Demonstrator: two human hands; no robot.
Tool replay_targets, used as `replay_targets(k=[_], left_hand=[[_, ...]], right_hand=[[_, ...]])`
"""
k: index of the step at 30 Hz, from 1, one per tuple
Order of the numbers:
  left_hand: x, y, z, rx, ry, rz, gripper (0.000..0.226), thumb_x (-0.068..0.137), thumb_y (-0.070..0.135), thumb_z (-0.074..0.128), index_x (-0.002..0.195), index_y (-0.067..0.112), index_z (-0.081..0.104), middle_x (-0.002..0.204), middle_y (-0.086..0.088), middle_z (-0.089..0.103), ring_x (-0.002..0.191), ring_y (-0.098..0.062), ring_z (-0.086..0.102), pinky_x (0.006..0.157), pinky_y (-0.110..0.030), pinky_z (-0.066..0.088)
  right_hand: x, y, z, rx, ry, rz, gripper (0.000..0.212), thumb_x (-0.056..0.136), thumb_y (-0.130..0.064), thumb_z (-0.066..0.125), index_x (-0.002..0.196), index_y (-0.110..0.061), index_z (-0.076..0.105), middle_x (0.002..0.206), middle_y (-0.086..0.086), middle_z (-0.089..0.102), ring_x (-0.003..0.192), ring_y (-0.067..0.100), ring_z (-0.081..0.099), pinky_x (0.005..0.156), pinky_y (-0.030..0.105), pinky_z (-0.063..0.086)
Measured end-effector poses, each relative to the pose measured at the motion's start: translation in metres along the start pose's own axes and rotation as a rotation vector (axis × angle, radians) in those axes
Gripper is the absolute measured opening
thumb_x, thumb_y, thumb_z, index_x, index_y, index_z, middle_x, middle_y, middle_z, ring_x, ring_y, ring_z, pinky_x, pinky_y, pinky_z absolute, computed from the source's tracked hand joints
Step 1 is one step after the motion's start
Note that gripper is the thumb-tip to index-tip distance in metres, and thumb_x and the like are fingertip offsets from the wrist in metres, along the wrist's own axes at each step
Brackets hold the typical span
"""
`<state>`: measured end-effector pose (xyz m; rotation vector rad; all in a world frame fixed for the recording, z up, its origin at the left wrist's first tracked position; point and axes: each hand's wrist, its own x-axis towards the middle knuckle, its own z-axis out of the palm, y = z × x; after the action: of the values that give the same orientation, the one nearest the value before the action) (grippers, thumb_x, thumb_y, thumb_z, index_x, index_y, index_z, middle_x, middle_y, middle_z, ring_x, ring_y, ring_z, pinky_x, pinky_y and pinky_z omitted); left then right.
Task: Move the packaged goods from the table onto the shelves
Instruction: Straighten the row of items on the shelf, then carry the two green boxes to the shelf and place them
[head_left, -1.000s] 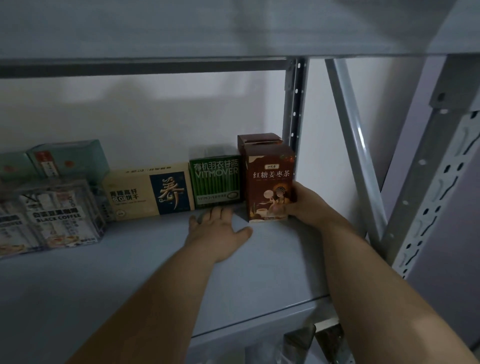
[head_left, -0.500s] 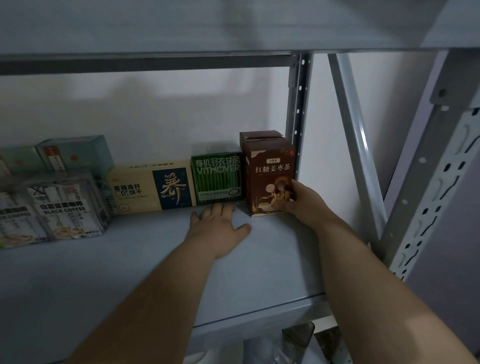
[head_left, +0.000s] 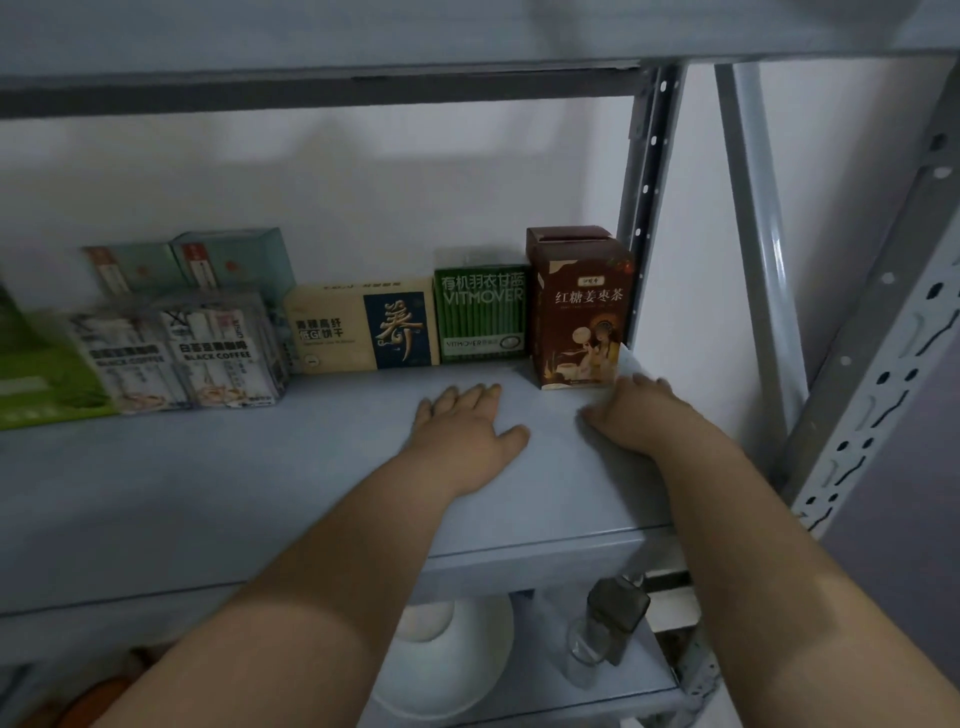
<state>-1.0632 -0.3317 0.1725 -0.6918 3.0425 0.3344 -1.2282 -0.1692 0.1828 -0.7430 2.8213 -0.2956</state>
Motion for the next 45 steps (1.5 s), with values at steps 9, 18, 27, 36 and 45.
replay_targets(k=[9, 18, 27, 36, 45], left_hand=[[-0.074, 0.01, -0.008, 0.167, 0.182, 0.238, 0.071, 0.102, 0.06, 0.02, 0.159, 0.035, -0.013, 0.168, 0.001, -0.018, 0.153, -0.026, -0.022, 0.123, -0.052, -0.011], [-0.163, 0.009, 0.042, 0.142, 0.308, 0.823, 0.074, 0.098, 0.062, 0.018, 0.161, 0.03, -0.003, 0.17, -0.006, -0.004, 0.154, -0.03, -0.016, 0.121, -0.053, -0.006], [-0.291, 0.074, 0.143, 0.04, 0.105, 1.318, 0.074, 0.097, 0.06, 0.03, 0.159, 0.02, 0.025, 0.162, -0.018, 0.029, 0.149, -0.045, 0.023, 0.117, -0.065, 0.024], [-0.467, 0.126, 0.192, 0.021, -0.092, 1.707, 0.075, 0.092, 0.054, 0.04, 0.154, 0.012, 0.039, 0.156, -0.021, 0.039, 0.145, -0.045, 0.032, 0.115, -0.065, 0.029], [-0.714, 0.146, 0.227, -0.055, -0.276, 2.06, 0.069, 0.094, 0.048, 0.043, 0.152, 0.01, 0.041, 0.151, -0.02, 0.045, 0.142, -0.045, 0.036, 0.111, -0.065, 0.034]], right_hand=[[-0.126, -0.016, 0.033, 0.033, 0.461, -0.329, 0.073, 0.1, -0.052, 0.034, 0.162, -0.023, 0.009, 0.168, 0.005, 0.012, 0.156, 0.029, 0.003, 0.123, 0.058, 0.005], [-0.281, 0.004, 0.114, -0.126, 0.614, -0.04, 0.072, 0.095, -0.049, 0.039, 0.158, -0.015, 0.028, 0.162, 0.013, 0.03, 0.153, 0.034, 0.02, 0.121, 0.061, 0.019], [-0.509, 0.029, 0.21, -0.141, 0.581, 0.42, 0.064, 0.089, -0.035, 0.05, 0.148, -0.011, 0.047, 0.153, 0.013, 0.046, 0.145, 0.037, 0.036, 0.114, 0.064, 0.03], [-0.723, 0.01, 0.279, -0.091, 0.651, 0.848, 0.061, 0.086, -0.035, 0.05, 0.142, -0.012, 0.052, 0.143, 0.013, 0.055, 0.14, 0.037, 0.044, 0.111, 0.06, 0.037], [-0.971, -0.061, 0.35, -0.038, 0.747, 1.314, 0.052, 0.087, -0.031, 0.054, 0.132, -0.006, 0.06, 0.131, 0.016, 0.061, 0.131, 0.038, 0.052, 0.101, 0.058, 0.046]])
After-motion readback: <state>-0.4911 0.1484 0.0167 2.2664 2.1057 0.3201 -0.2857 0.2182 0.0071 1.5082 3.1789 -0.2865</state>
